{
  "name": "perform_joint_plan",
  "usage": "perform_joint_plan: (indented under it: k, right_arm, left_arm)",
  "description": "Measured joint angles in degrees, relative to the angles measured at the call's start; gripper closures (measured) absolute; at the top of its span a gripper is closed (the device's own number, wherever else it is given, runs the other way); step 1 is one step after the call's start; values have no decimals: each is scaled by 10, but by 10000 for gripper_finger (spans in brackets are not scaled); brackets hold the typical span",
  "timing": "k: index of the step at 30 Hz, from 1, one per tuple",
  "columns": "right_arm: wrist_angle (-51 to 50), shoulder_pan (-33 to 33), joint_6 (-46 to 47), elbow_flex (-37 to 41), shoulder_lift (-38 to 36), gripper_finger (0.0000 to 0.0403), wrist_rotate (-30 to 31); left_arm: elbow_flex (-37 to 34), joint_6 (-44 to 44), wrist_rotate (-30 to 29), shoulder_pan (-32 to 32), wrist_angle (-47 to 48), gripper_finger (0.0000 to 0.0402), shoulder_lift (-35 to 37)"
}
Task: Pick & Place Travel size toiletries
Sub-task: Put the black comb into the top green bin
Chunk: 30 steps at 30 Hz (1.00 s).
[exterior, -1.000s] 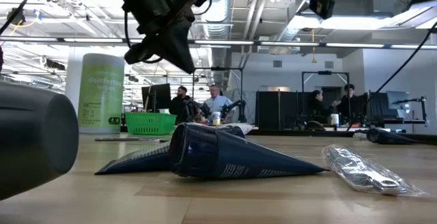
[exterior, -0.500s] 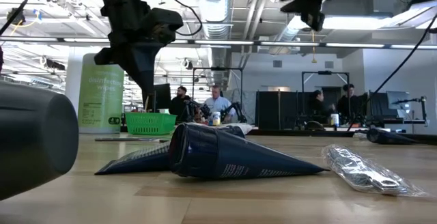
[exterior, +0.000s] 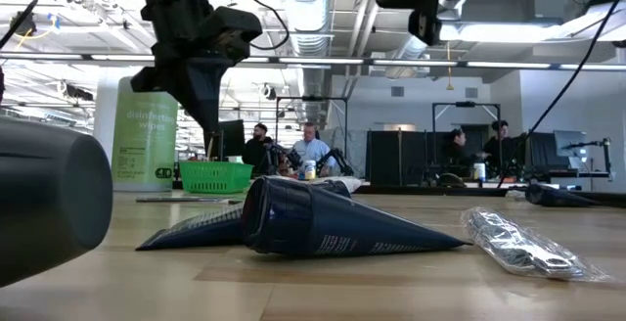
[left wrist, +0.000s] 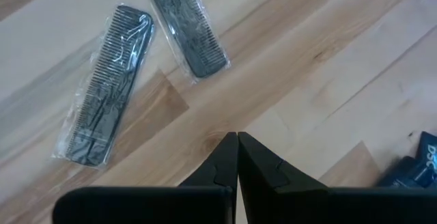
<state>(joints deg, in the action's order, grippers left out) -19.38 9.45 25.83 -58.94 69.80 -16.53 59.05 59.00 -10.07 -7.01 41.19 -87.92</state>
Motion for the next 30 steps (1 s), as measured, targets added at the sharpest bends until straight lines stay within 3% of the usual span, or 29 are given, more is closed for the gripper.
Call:
perform_joint_plan:
  k: [17, 24, 30]
  right_arm:
    - [-15, 13, 32, -5, -1, 402, 1]
    - [-24, 17, 42, -5, -2, 402, 0]
    - [-29, 32, 43, -5, -2, 402, 0]
  left_arm:
    - [-29, 15, -2, 33, 88, 400, 0]
    - [-93, 0, 5, 67, 86, 400, 0]
    - [-131, -14, 5, 65, 25, 400, 0]
